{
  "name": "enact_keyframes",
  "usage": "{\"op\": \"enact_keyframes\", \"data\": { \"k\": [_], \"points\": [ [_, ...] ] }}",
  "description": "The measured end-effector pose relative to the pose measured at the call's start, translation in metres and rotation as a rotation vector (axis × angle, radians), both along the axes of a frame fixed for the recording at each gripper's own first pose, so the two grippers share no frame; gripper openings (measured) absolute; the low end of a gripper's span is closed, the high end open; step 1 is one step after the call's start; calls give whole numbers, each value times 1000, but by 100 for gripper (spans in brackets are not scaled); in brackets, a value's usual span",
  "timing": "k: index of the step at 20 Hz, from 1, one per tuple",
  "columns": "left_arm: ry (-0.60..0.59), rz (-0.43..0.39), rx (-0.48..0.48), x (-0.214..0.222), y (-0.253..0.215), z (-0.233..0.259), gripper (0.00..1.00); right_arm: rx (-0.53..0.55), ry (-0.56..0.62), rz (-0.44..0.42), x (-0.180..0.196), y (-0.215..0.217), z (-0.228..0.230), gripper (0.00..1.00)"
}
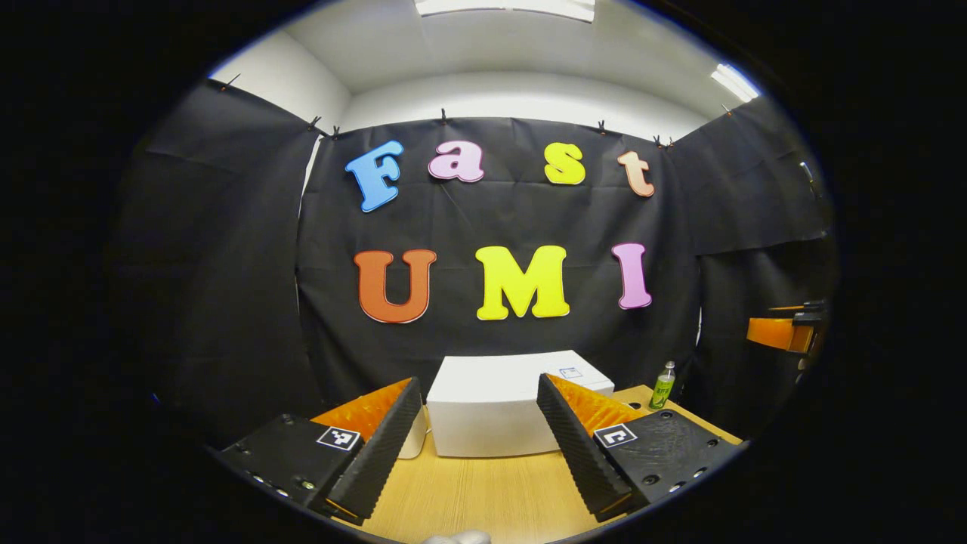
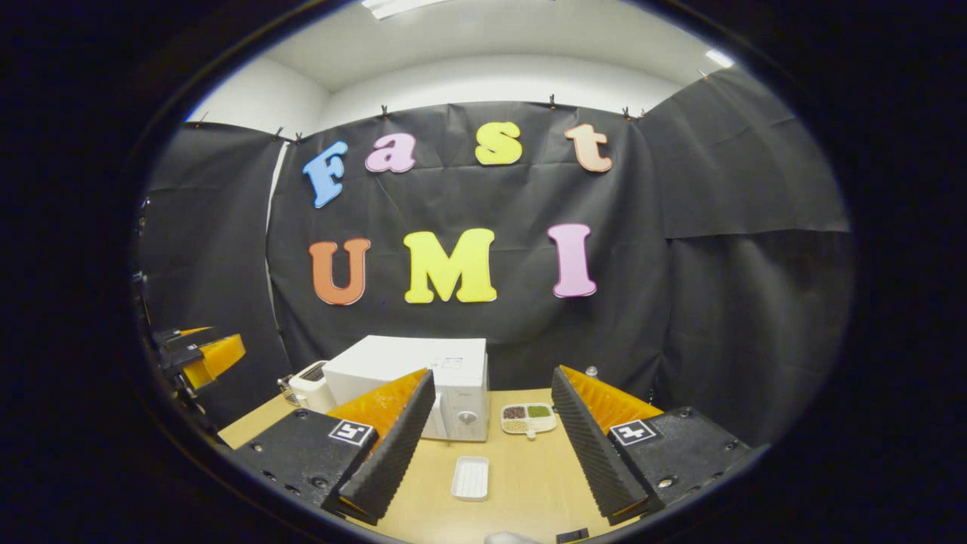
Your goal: Open the microwave oven with the left hand, put the food in, and close the microwave oven.
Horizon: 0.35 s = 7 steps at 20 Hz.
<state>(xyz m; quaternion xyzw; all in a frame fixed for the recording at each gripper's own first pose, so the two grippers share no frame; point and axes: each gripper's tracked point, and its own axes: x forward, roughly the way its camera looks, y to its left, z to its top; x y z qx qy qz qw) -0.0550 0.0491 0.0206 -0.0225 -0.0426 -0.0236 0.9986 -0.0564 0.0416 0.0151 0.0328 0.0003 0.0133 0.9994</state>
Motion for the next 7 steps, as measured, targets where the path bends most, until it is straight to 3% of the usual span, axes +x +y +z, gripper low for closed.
{"op": "enact_keyframes", "data": {
  "k": [1,2,4,5,6,7],
  "points": [
    [-4,-4,-1,0,-1,2,96,-2,-1,0,1,0,1,92],
    [-5,-5,-1,0,-2,2,96,-6,-2,-4,2,-2,2,99],
    [-4,-9,3,5,-3,2,96,-10,-3,-6,5,-4,3,99],
    [-5,-8,5,5,-3,1,96,-6,-4,-5,7,-4,4,92],
    [-7,-3,5,6,-2,2,96,-3,0,-3,9,-4,5,92],
    [-10,1,3,7,-1,3,96,-1,1,1,11,-3,4,99]
  ]
}}
